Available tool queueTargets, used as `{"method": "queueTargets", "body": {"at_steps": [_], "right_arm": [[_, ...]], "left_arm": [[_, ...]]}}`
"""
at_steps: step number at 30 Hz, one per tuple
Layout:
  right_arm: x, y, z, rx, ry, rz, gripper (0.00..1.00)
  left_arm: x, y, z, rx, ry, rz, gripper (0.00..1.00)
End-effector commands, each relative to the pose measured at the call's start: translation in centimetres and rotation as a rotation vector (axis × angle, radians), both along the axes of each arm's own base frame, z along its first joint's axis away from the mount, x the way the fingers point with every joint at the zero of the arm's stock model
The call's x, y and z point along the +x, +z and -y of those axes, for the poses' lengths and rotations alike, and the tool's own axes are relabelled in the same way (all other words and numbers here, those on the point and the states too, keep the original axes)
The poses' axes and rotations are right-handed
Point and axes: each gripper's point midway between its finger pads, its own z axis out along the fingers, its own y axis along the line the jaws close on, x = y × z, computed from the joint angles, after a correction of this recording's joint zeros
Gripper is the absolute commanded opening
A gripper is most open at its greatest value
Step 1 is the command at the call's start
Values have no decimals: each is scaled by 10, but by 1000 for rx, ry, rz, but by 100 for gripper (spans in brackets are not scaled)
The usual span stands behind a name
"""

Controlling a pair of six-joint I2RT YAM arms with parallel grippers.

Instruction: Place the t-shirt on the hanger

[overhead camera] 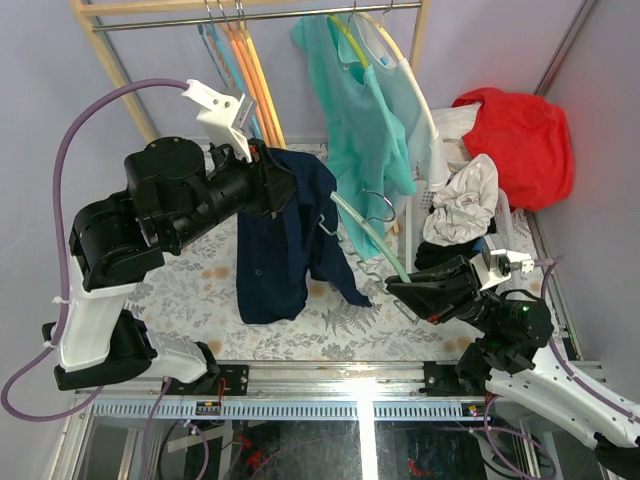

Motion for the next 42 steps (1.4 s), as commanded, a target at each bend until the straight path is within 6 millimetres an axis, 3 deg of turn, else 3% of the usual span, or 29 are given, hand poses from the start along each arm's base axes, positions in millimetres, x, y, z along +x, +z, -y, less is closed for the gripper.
{"method": "queueTargets", "body": {"at_steps": [1,8,18,21,31,42], "right_arm": [[-13,38,23,138,-35,114,0],[-9,28,22,123,-44,90,0],[2,3,23,97,-93,45,0],[2,2,23,105,-89,37,0],[-4,7,30,101,-94,47,0],[-8,17,38,108,-109,57,0]], "left_arm": [[-1,-4,-3,13,8,-2,20],[-4,-6,2,3,-21,-15,24],[-9,6,19,-63,-87,-10,4],[-11,7,27,-76,-115,-17,2],[-5,7,-14,-74,46,4,18],[-6,-1,-15,-66,47,-11,21]]}}
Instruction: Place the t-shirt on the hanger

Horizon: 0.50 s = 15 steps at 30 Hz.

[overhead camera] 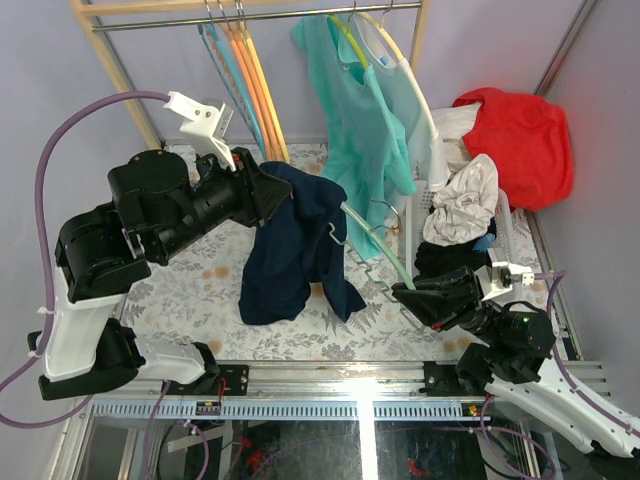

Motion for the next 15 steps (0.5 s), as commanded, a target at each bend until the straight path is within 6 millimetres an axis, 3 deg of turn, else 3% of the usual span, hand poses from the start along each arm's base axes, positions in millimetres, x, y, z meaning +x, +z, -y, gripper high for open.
{"method": "queueTargets", "body": {"at_steps": [1,9,15], "right_arm": [[-13,54,25,146,-33,109,0],[-18,64,28,167,-3,92,0],[-15,65,25,152,-5,74,0]], "left_arm": [[4,3,-2,-29,31,10,22],[21,-29,-29,50,205,5,32],[15,-22,-27,5,169,23,38]]}}
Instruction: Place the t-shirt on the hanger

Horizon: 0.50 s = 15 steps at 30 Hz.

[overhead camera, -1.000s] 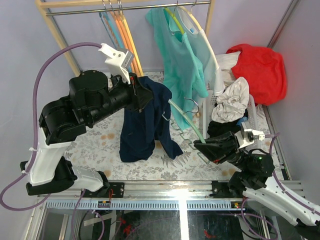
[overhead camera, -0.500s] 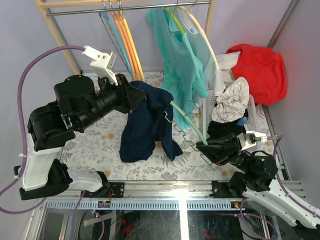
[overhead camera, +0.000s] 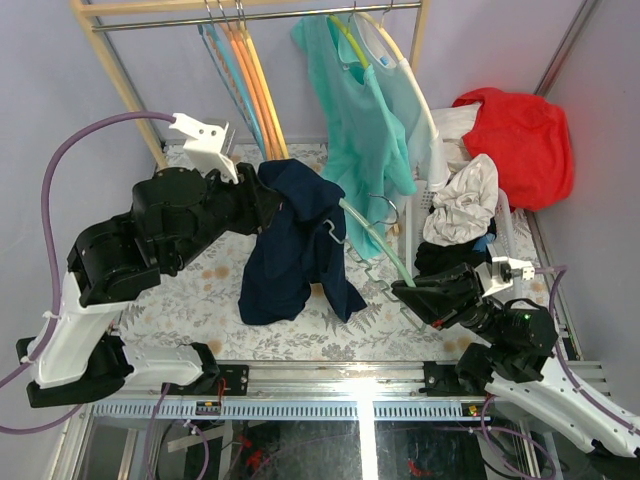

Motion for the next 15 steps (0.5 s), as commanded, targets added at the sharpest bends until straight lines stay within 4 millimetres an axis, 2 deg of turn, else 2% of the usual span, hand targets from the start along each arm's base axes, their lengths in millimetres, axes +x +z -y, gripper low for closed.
{"method": "queueTargets", "body": {"at_steps": [1,7,15], "right_arm": [[-16,60,26,156,-14,107,0],[-15,64,18,132,10,93,0],[-16,60,13,113,30,83,0]], "left_arm": [[0,28,-1,-105,8,69,39],[-5,25,-3,-72,-30,84,45],[-13,27,0,-44,-96,91,49]]}}
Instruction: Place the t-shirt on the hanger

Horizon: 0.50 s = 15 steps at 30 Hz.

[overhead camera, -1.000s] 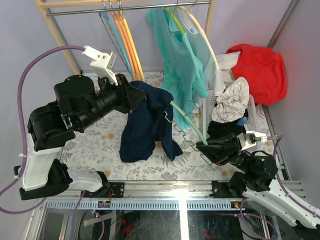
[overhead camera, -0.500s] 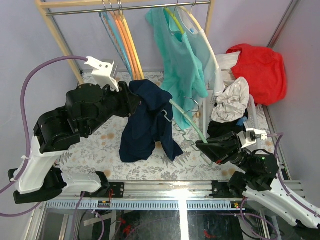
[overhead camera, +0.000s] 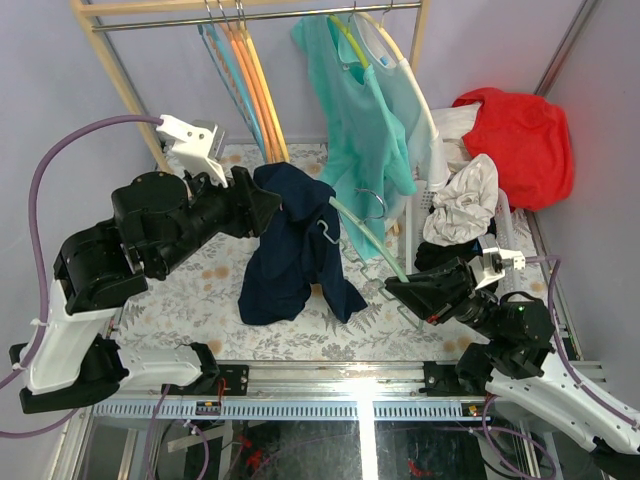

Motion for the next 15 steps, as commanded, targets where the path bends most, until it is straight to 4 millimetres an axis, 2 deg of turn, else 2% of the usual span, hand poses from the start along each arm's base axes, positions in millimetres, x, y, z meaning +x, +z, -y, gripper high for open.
{"method": "queueTargets", "body": {"at_steps": [1,12,15], "right_arm": [[-21,57,22,150,17,129,0],[-33,59,14,122,101,143,0],[-38,63,12,114,135,145,0]], "left_arm": [[-6,16,4,-19,-58,43,49],[3,15,10,84,-66,59,55],[3,12,6,105,-60,60,58]]}}
